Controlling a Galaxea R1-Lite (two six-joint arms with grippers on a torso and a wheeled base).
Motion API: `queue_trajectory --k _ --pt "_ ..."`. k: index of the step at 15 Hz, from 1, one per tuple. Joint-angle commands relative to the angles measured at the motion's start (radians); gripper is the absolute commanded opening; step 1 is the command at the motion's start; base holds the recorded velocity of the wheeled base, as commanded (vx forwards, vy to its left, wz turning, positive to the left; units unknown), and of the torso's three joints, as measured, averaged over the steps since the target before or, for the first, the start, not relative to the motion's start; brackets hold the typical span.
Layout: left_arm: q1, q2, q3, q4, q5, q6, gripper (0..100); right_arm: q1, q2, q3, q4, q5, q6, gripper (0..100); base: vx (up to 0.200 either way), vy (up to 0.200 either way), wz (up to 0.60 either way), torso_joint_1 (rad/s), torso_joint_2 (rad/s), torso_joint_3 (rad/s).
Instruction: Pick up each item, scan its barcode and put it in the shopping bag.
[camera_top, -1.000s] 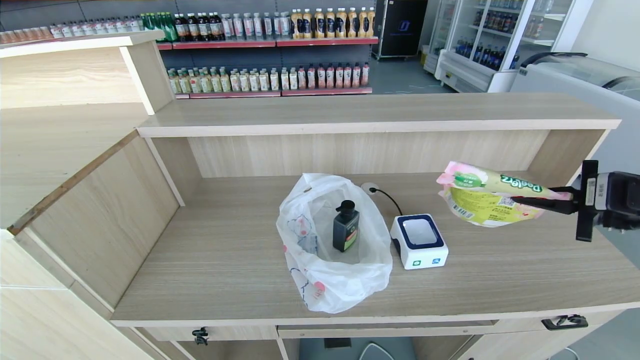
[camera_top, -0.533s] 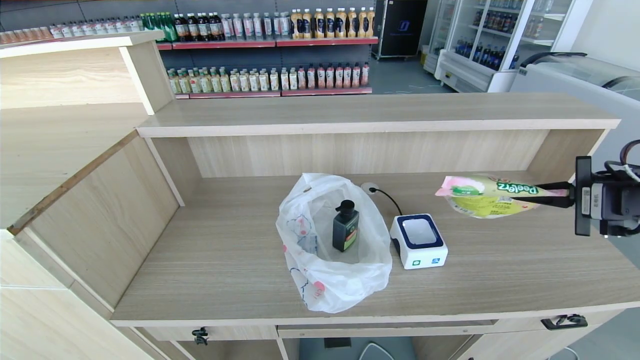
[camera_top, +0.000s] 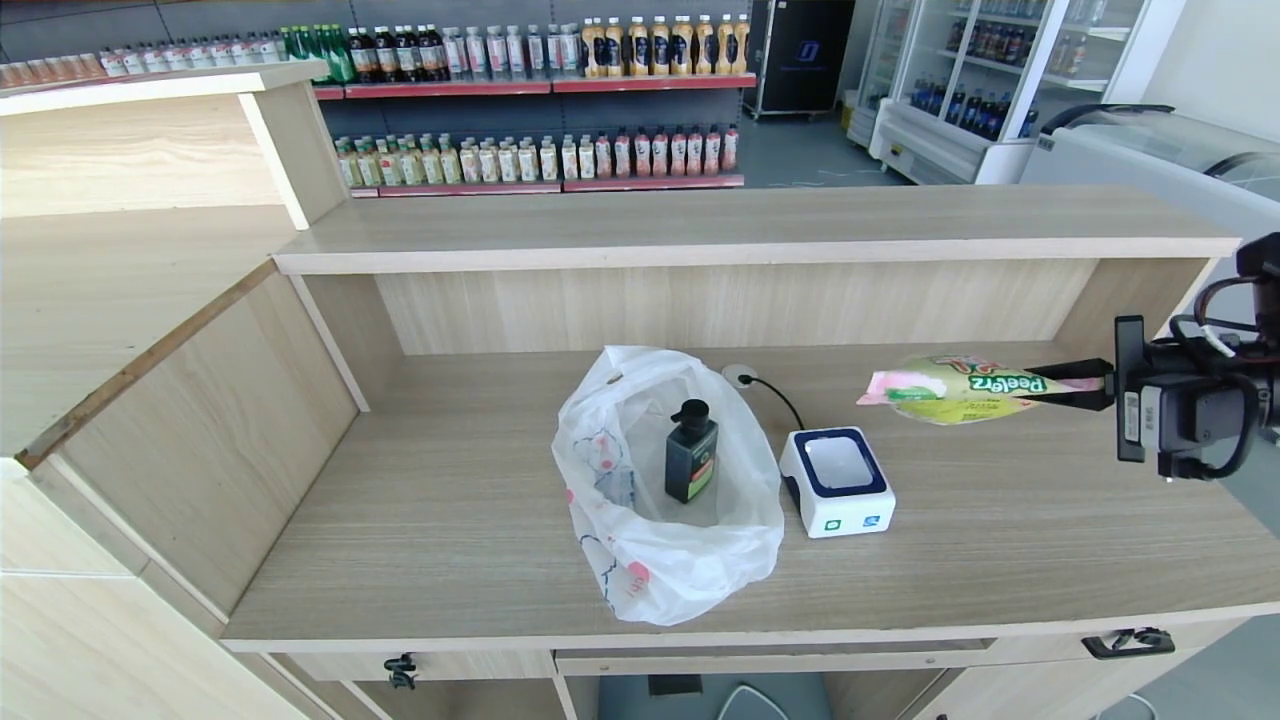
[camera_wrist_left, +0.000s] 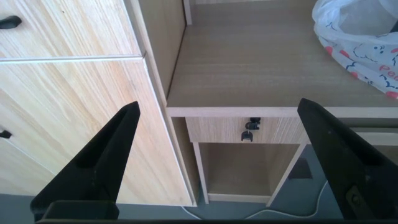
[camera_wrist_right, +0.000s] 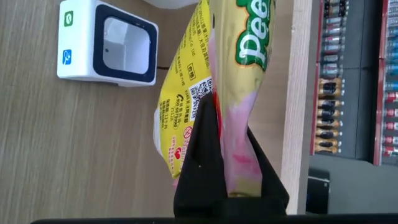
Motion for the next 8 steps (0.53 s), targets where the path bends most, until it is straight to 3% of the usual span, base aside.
queue_trajectory --k 1,4,8 --pt "0.0 0.0 0.0 0.0 0.0 0.001 100 0.02 0.023 -0.001 0.002 -0.009 -0.014 0 0.0 0.0 0.0 0.0 0.0 0.0" --pt "0.002 0.0 0.0 0.0 0.0 -0.001 100 0.031 0.032 0.003 0.017 -0.012 -0.118 0 0.0 0.0 0.0 0.0 0.0 0.0" --pt "0.0 0.0 0.0 0.0 0.0 -0.001 100 0.042 0.044 -0.017 0.138 -0.014 -0.23 0 0.0 0.0 0.0 0.0 0.0 0.0"
